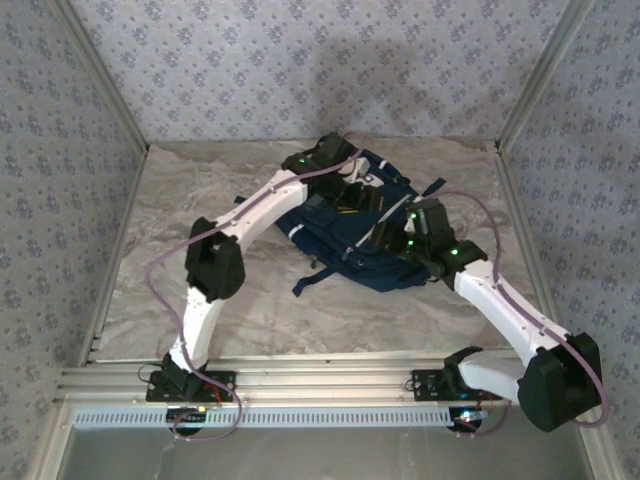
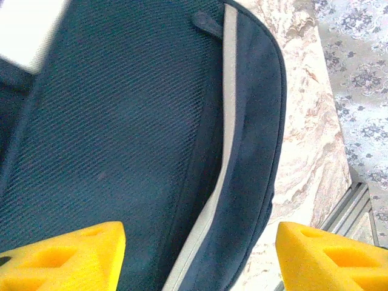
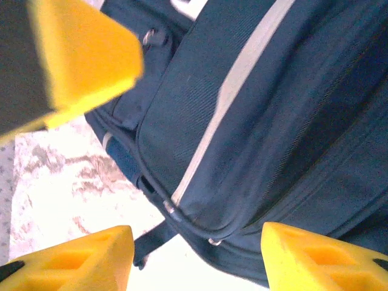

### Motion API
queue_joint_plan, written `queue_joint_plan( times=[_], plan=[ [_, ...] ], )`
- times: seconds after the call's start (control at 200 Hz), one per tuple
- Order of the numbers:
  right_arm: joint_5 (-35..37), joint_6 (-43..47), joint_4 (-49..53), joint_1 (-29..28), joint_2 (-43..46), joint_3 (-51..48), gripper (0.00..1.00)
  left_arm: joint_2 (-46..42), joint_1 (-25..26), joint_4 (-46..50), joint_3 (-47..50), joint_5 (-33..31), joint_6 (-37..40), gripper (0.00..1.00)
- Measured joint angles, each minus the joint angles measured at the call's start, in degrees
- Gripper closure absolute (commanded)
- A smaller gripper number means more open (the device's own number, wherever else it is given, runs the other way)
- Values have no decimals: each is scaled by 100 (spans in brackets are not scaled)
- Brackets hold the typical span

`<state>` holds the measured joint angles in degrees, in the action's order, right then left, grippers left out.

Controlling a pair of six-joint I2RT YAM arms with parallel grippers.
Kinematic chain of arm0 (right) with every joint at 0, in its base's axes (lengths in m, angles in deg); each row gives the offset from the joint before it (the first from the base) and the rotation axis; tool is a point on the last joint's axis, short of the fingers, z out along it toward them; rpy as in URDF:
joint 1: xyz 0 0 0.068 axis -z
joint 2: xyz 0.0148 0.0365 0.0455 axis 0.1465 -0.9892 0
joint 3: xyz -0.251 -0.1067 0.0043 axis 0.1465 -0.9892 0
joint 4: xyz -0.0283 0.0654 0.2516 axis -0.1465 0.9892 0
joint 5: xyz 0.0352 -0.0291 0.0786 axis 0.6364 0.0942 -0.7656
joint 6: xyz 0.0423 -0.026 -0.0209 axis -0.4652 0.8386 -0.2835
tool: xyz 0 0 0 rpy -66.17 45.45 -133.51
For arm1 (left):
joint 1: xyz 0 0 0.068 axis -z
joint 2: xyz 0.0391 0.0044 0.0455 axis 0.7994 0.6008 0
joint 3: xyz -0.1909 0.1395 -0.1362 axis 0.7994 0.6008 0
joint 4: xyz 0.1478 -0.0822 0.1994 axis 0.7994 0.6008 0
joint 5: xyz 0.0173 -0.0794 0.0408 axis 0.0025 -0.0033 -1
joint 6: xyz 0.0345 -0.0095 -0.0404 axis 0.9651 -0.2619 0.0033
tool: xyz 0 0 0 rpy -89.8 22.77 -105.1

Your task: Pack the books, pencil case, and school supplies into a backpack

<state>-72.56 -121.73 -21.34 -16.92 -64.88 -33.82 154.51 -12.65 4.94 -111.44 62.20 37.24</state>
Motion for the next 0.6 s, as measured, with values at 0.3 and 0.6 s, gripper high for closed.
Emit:
queue_joint_plan(
  times=[0.3, 0.6],
  plan=[
    [1276, -575, 15, -1552, -1202, 271, 50, -1786, -1060, -1731, 3104, -160, -697, 33],
    [2291, -1239, 61, -2131, -2310, 1003, 49, -1790, -1231, -2717, 4245, -164, -1064, 35]
  ],
)
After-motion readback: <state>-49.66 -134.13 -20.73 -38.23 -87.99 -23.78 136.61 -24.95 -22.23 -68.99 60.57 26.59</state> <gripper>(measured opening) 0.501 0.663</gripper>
